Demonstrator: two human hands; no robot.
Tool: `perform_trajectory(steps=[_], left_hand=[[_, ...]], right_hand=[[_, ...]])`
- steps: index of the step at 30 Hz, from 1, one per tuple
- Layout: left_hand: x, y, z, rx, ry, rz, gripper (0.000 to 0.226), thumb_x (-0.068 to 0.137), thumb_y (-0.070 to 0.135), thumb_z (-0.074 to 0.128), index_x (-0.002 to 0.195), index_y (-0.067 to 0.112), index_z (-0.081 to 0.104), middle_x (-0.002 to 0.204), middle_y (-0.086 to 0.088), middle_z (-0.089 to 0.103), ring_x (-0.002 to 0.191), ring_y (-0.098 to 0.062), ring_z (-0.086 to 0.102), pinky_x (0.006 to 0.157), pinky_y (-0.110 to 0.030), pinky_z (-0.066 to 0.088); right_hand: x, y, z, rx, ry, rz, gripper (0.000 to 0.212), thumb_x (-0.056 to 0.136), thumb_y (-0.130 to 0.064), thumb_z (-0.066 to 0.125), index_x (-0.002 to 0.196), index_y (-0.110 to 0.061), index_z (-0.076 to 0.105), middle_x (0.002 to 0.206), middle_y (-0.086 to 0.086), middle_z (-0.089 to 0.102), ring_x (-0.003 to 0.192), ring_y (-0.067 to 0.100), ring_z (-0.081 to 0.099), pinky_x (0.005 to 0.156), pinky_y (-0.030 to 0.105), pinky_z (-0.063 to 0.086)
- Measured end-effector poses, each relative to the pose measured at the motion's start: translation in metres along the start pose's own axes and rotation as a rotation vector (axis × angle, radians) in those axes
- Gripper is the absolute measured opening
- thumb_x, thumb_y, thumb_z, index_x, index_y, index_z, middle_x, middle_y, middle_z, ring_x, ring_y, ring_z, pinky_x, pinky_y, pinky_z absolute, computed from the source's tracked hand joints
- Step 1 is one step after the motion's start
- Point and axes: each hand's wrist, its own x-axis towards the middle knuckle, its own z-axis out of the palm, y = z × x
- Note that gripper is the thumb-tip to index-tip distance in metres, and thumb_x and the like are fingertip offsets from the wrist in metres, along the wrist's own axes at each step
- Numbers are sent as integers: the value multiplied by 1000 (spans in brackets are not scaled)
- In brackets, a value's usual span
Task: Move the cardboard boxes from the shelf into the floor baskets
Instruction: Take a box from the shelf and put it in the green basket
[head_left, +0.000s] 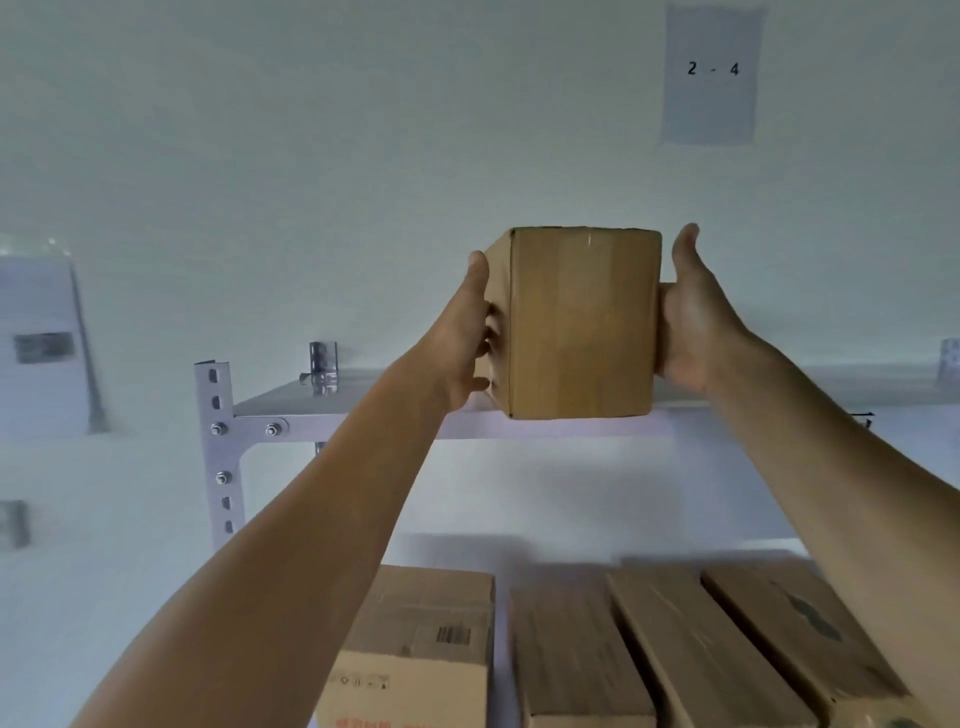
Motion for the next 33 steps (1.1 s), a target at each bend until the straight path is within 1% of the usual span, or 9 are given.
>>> perform_trajectory(steps=[3, 6, 7, 10, 15, 18, 25, 28, 33], left_hand=[[-1, -1, 1, -45, 7, -3, 98, 100, 88, 22, 155, 15, 56, 149, -5, 63, 141, -31, 58, 121, -60, 43], [-4, 2, 0, -79, 23, 50, 100, 100, 87, 21, 161, 13, 50, 159, -8, 58, 150, -27, 51, 127, -65, 31], [-5, 5, 0, -95, 35, 75, 99, 100, 87, 22, 161, 14, 49, 160, -8, 57, 152, -27, 50, 128, -66, 29], [-6, 14, -1, -166, 45, 159, 96, 100, 87, 26, 163, 17, 46, 167, -10, 50, 157, -29, 44, 130, -65, 24], [-5, 19, -6, -221, -1, 301, 89, 105, 80, 23, 158, 14, 52, 171, -6, 44, 164, -31, 32, 133, -68, 8], [-4, 17, -8, -224, 5, 324, 82, 108, 76, 22, 153, 16, 56, 164, -2, 54, 161, -25, 37, 134, -63, 13], [-8, 1, -17, -151, -30, 295, 78, 106, 78, 20, 154, 29, 58, 151, 4, 64, 158, -27, 43, 133, -59, 23], [-8, -3, -20, -135, -29, 258, 78, 105, 81, 20, 153, 35, 60, 152, 9, 65, 153, -18, 49, 128, -52, 35], [-5, 5, -12, -40, 31, 140, 89, 100, 87, 14, 161, 33, 51, 160, 9, 58, 152, -18, 48, 130, -58, 31]], right_hand=[[7, 2, -6, 19, -51, -9, 110, 85, -96, 8, 112, -21, 84, 127, 17, 76, 118, 31, 73, 96, 45, 56], [12, 3, -7, 152, -113, -67, 114, 88, -94, 9, 153, -11, 54, 161, 32, 28, 150, 52, 25, 124, 48, 29], [13, 2, -7, 194, -127, -104, 111, 90, -92, 10, 157, -13, 50, 163, 30, 24, 151, 53, 23, 129, 51, 21], [16, 1, -5, 287, -135, -207, 96, 95, -87, 11, 150, -24, 57, 150, 12, 62, 137, 32, 61, 123, 53, 39], [17, 2, -1, 439, -117, -301, 85, 98, -83, 20, 128, -20, 69, 129, 1, 77, 124, 21, 71, 116, 47, 47], [15, 11, 0, 380, -118, -293, 86, 98, -83, 15, 129, -23, 67, 126, -2, 78, 122, 20, 72, 113, 50, 48], [9, 29, 6, 323, -198, -230, 91, 95, -86, 9, 164, -33, 36, 161, -12, 51, 148, 13, 49, 129, 49, 28], [7, 31, 9, 257, -213, -207, 92, 94, -87, 4, 161, -37, 42, 157, -19, 54, 146, 8, 50, 127, 44, 30], [6, 26, 12, 185, -174, -162, 95, 92, -88, -2, 142, -41, 63, 137, -11, 72, 135, 13, 61, 118, 43, 39]])
